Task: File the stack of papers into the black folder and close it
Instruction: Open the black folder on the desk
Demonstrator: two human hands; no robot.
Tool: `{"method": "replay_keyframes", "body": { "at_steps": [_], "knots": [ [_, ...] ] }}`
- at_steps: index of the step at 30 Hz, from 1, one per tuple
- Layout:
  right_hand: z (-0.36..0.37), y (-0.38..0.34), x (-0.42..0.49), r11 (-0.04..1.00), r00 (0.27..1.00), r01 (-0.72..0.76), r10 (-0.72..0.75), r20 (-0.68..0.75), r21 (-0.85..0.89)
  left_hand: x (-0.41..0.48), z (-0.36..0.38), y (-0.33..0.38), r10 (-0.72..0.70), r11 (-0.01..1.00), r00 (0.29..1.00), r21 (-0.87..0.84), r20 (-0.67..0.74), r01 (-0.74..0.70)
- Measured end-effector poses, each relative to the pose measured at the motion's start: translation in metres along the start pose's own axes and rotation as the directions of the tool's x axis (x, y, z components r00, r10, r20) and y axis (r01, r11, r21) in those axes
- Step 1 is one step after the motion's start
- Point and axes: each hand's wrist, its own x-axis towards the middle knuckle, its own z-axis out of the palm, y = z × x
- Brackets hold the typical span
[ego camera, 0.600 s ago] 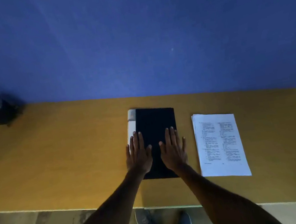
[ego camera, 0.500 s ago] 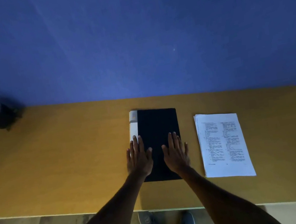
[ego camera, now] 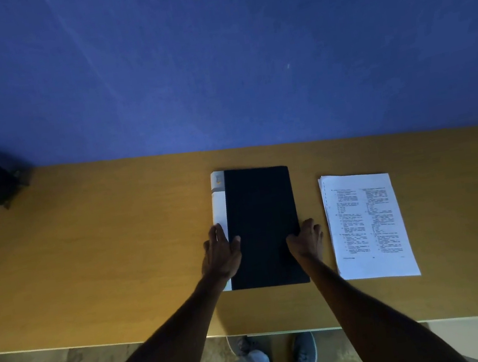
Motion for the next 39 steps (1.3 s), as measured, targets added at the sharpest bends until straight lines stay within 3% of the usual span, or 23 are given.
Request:
{"method": "replay_keyframes", "body": {
  "at_steps": [7,12,17,23,28,34,39],
  "knots": [
    [-0.014,0.009,0.015,0.971,0.999,-0.040,0.033,0.034,0.234,-0.003,-0.004,-0.005,0.049,0.994,0.993,0.091,0.106,-0.059],
    [-0.025,0.011,0.011,0.874,0.996,-0.086,0.086,0.021,0.478,-0.003,-0.010,0.003,0.032,0.998,0.988,0.050,0.153,-0.040],
    [-0.031,0.008,0.005,0.863,0.998,-0.064,0.062,0.021,0.502,-0.006,-0.010,0.010,-0.007,1.000,0.986,0.027,0.165,0.003],
    [-0.040,0.008,-0.004,0.849,0.999,-0.021,0.041,-0.026,0.529,-0.012,-0.009,0.021,0.074,0.996,0.990,0.037,0.119,-0.079],
    [-0.048,-0.002,-0.013,0.801,0.993,0.118,-0.105,-0.056,0.588,-0.021,-0.012,0.042,0.171,0.984,0.984,-0.050,0.038,-0.170],
    [-0.046,-0.037,-0.036,0.630,0.946,0.123,-0.307,0.100,0.766,-0.032,-0.035,0.062,0.195,0.961,0.960,-0.157,-0.202,-0.229],
    [-0.022,-0.072,-0.059,0.589,0.833,0.230,-0.531,0.156,0.775,-0.039,-0.077,0.052,0.228,0.920,0.917,-0.235,-0.328,-0.313]
  ]
}}
